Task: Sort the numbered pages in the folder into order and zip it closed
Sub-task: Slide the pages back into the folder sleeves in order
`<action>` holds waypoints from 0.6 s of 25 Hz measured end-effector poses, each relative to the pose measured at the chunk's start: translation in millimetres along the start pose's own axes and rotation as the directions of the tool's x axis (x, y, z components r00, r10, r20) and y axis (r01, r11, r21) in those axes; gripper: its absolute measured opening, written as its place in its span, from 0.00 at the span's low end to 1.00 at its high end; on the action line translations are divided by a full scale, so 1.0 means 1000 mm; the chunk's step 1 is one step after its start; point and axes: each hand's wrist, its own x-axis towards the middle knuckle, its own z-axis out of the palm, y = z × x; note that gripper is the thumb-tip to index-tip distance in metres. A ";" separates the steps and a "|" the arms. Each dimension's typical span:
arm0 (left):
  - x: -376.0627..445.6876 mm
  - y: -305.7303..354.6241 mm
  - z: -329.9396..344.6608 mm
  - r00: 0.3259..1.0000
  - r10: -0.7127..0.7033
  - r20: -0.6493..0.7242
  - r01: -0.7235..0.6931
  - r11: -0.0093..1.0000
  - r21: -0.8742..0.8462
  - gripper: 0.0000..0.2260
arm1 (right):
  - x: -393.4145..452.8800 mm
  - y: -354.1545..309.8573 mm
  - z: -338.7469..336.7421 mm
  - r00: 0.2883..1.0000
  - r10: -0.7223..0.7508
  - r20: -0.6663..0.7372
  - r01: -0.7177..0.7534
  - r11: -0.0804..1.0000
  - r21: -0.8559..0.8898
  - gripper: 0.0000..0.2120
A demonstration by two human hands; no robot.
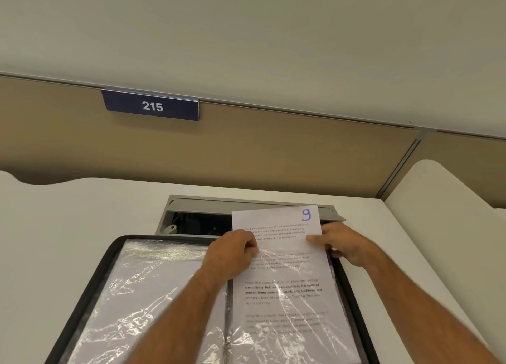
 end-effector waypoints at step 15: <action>-0.013 0.001 0.005 0.998 -0.001 -0.069 -0.002 0.999 -0.035 0.11 | 0.001 -0.008 0.009 0.994 -0.097 -0.055 0.079 0.961 -0.265 0.08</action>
